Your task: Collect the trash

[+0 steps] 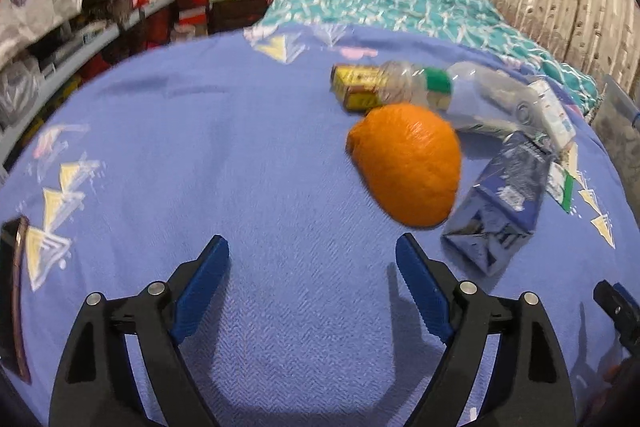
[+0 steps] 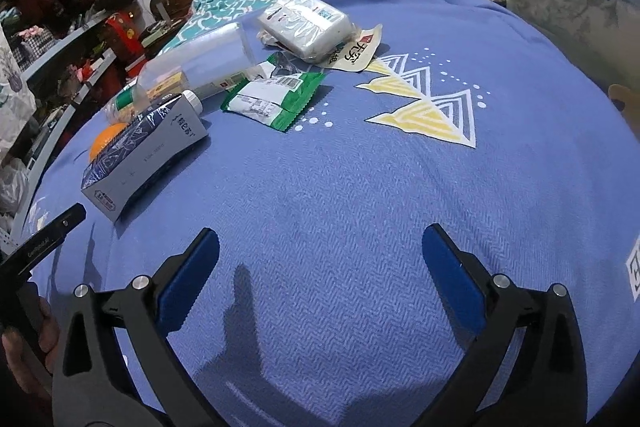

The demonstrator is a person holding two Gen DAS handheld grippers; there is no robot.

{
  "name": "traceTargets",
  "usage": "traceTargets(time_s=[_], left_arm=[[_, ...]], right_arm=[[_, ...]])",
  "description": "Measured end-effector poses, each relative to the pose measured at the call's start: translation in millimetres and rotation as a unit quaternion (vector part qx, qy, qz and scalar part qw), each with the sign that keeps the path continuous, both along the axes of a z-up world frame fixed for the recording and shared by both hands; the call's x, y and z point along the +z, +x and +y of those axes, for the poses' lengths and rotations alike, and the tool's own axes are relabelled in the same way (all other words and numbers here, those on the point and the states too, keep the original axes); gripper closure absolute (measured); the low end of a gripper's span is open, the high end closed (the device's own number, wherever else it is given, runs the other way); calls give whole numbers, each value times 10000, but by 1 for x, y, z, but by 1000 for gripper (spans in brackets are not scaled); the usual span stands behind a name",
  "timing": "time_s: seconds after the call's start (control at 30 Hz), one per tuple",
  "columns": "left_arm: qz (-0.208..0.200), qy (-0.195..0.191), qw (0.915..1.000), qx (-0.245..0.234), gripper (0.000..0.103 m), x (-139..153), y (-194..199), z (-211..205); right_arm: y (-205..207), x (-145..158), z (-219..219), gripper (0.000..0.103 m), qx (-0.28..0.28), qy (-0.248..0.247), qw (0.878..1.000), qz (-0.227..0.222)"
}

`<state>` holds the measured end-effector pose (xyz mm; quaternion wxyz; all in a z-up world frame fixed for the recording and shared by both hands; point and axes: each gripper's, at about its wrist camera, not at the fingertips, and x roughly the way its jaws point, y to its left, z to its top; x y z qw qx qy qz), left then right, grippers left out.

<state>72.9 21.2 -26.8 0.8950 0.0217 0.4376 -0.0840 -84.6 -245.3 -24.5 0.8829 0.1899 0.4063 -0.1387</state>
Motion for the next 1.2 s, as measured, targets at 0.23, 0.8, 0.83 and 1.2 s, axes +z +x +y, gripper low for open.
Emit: traceTargets(time_s=[0.23,0.8,0.83,1.2], left_arm=[[161,-118,9997,-143,9,-5,5,-1],[136,-27,9994,-309,8,-7,-1,-8],[133,-57,9994,-305,8,-7,-1,-7],[124,-292,9985,-456,9,-4,-2,-8]], right_arm=[[2,-1,3,3,-46,-133,9999,54],[-4,-1,-1,3,-129,69,9998,-166],[-3,-1,0,3,-125,31,9998,-133],[0,-2,4,3,-171,-117,9998,-13]])
